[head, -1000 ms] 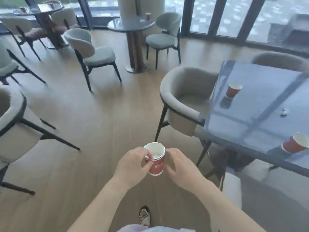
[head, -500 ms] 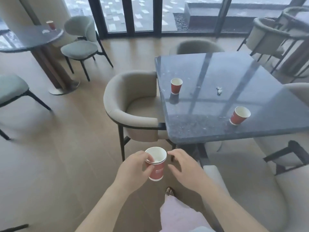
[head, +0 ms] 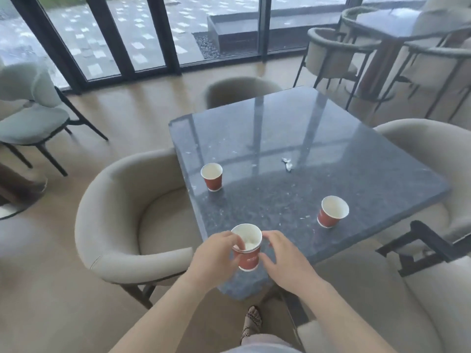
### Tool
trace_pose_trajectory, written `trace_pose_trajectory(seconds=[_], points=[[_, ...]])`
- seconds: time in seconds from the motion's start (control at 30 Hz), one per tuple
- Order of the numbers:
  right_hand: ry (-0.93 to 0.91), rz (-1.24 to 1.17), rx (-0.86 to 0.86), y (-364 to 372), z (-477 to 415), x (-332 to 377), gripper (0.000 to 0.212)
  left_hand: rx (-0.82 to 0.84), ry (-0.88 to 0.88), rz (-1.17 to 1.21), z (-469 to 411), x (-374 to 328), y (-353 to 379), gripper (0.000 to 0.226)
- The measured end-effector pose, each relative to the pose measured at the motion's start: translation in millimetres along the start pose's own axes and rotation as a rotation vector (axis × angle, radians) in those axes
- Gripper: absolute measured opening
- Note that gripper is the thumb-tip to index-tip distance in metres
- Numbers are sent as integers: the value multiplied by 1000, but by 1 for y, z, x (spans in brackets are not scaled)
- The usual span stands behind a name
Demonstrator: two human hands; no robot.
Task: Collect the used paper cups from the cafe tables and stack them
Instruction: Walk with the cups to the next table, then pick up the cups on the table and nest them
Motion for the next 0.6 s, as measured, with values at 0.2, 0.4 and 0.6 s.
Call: trace_pose_trajectory(seconds=[0.2, 0.4, 0.6], points=[[123, 2, -39, -35, -48, -50, 41, 163, 127, -74, -94, -13, 39, 18], [293, 43, -18, -34, -63, -83, 42, 292, 255, -118, -139, -17, 75, 23], [416, 52, 12, -22, -69, -93, 39, 460, 276, -170, -147, -6, 102, 30]])
Point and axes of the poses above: each hand's wrist, its own z-axis away from the middle knuckle, its own y-axis out of the palm, x = y × z, the point moved 10 cm from there along -z, towards the middle knuckle, and after that the axes turned 2 degrees about -z, right-handed, at the moved point
